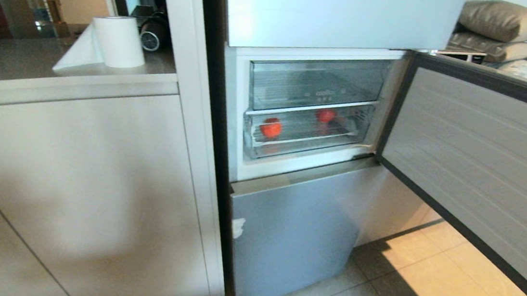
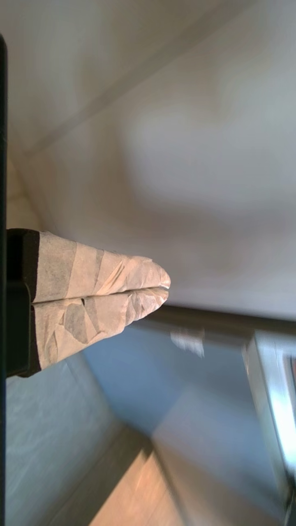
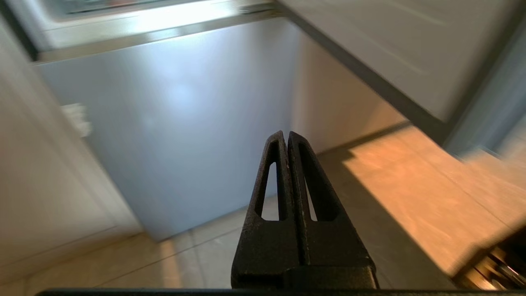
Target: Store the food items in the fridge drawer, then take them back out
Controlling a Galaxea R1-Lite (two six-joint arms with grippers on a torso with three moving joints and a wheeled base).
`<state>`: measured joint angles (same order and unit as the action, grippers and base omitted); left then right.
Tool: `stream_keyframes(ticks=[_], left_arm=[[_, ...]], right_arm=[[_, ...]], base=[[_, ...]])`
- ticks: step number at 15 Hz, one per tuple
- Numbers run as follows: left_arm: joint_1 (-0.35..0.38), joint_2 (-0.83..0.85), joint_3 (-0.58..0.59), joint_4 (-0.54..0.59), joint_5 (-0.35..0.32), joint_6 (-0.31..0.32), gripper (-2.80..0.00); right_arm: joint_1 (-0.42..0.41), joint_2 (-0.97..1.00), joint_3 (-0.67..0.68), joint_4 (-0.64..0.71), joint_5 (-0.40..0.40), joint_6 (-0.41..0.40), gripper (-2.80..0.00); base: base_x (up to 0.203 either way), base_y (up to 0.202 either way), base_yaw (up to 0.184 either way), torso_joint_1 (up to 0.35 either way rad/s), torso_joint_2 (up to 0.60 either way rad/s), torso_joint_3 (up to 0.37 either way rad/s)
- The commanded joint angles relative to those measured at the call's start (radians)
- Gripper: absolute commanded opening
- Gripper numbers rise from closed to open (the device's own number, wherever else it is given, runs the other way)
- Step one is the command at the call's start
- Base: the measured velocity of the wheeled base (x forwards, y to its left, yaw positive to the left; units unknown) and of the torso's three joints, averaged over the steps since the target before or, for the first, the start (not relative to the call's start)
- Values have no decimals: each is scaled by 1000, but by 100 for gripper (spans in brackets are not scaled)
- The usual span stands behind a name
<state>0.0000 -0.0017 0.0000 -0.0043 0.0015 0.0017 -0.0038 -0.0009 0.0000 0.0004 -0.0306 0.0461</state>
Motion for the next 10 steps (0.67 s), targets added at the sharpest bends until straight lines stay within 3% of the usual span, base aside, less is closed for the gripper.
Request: stream_keyframes(ticks=[1, 10], left_arm=[[0, 0, 2, 0, 0, 0, -280], [0, 0, 2, 0, 0, 0, -280]], right_arm=[[0, 1, 0, 0, 0, 1, -280], [-1, 1, 0, 0, 0, 0, -280]], base=[[3, -8, 177, 2, -2, 2], [2, -7, 174, 2, 4, 2]])
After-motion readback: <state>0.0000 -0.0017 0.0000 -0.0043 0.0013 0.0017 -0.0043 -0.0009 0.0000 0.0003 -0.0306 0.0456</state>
